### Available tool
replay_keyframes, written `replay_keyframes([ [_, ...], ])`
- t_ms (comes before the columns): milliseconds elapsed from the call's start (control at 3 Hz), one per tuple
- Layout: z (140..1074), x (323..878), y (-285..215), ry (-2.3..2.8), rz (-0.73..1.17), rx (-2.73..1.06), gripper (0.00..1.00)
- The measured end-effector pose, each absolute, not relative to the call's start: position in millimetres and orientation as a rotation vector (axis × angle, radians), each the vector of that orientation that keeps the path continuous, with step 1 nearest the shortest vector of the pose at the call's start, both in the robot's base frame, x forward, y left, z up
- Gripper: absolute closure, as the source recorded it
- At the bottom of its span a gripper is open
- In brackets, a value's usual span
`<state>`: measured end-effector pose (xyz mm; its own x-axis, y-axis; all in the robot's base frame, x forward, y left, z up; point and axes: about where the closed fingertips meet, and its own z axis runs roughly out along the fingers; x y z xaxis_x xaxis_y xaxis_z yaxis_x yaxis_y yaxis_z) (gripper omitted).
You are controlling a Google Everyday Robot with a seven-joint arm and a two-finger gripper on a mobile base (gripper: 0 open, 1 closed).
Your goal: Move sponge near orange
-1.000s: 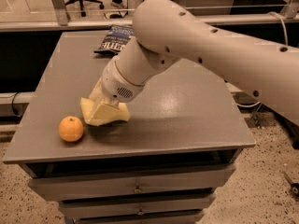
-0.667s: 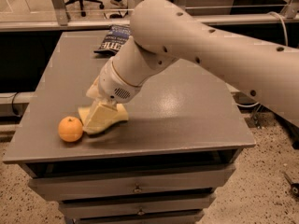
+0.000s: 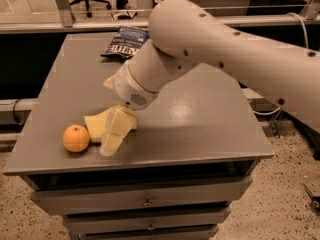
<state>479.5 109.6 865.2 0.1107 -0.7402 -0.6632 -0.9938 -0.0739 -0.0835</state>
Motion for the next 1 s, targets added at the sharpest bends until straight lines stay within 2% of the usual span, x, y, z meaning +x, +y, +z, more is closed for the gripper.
replay_keyframes([
  [667, 917, 502, -21, 1.667, 0.472, -1.734, 0.00],
  [1000, 920, 503, -26, 1.662, 0.459, -1.730, 0.00],
])
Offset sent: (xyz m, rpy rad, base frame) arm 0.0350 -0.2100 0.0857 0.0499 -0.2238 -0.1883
